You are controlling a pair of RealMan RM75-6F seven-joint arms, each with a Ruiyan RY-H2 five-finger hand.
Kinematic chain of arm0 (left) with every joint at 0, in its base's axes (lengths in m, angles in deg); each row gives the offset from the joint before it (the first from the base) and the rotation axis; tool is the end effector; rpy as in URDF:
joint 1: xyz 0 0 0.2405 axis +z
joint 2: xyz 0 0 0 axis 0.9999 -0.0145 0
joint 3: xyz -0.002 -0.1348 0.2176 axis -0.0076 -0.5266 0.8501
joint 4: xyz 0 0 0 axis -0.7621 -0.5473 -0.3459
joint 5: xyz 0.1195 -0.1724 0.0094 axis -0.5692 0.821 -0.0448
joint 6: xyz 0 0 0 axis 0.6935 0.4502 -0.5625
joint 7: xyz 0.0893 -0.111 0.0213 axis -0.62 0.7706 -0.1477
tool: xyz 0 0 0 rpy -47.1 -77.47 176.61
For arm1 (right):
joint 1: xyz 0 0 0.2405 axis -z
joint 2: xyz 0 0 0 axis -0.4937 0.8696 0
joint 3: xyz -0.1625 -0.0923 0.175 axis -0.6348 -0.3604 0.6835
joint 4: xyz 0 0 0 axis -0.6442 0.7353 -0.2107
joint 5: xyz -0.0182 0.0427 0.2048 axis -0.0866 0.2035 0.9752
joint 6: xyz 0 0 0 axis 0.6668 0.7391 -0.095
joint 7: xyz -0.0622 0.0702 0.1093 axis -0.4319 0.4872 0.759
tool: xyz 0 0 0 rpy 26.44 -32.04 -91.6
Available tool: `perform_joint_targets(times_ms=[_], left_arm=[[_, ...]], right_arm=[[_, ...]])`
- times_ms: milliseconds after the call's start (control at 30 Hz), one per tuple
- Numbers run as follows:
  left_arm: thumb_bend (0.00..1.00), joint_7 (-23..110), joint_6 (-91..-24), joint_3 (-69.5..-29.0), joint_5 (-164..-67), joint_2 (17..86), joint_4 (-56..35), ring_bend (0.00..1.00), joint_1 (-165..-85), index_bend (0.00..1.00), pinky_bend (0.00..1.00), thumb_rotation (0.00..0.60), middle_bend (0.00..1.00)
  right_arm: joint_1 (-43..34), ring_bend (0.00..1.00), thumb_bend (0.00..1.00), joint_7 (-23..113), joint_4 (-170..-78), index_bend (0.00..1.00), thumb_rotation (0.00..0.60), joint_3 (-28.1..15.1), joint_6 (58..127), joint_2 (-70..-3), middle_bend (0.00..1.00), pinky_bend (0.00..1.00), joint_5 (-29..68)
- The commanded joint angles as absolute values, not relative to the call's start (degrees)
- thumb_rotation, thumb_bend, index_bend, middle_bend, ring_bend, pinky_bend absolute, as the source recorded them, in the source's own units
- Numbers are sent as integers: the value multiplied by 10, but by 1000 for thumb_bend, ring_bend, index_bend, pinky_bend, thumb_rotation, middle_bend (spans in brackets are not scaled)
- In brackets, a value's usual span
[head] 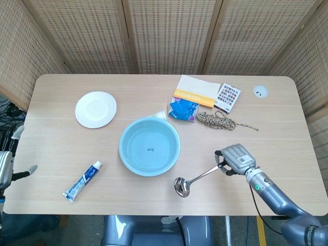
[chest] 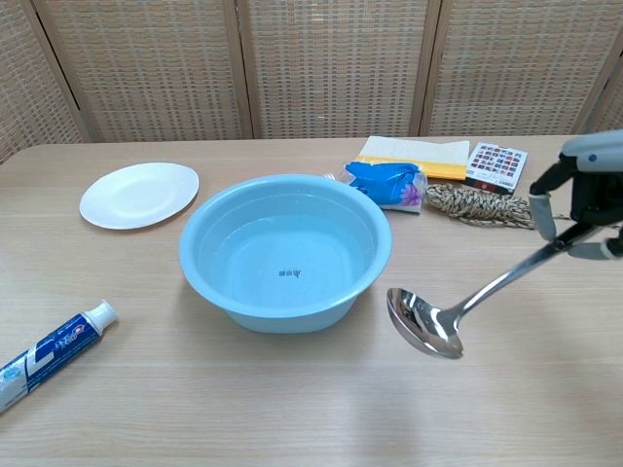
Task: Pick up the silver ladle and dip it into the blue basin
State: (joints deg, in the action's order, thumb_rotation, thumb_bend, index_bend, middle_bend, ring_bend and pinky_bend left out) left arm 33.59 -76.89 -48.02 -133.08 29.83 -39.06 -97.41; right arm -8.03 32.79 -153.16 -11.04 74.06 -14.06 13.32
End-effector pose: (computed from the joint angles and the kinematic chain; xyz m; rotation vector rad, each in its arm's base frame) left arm -0.2825 0.2095 0.1722 -1.3238 -0.8465 -0.8751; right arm -0.1898 -0.3056 0.0844 1.9932 -1.0314 0.7198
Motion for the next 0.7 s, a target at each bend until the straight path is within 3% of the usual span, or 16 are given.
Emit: perform_joint_targets(times_ms=[33,400,700], left_arm=[[0,338,-763,-482,-1325,298,-389,0,-977,0,0,600,0],[0,346,-750,-493,-1294,299,-377,0,-982,0,0,600,0],[0,359,-720,-501,-1263,299,-360,0,-993,0,0,600,0]], right_arm=[[-162,1000,758,214,-1558,838,600,-72,716,-138,990,1000,272],[-362,1000,776,-4,-1560,839,600,-56,820,-216,990,1000,607],[-484,1000,780,-126,-1437,844,600,-39,906,-370,991,1000,719]])
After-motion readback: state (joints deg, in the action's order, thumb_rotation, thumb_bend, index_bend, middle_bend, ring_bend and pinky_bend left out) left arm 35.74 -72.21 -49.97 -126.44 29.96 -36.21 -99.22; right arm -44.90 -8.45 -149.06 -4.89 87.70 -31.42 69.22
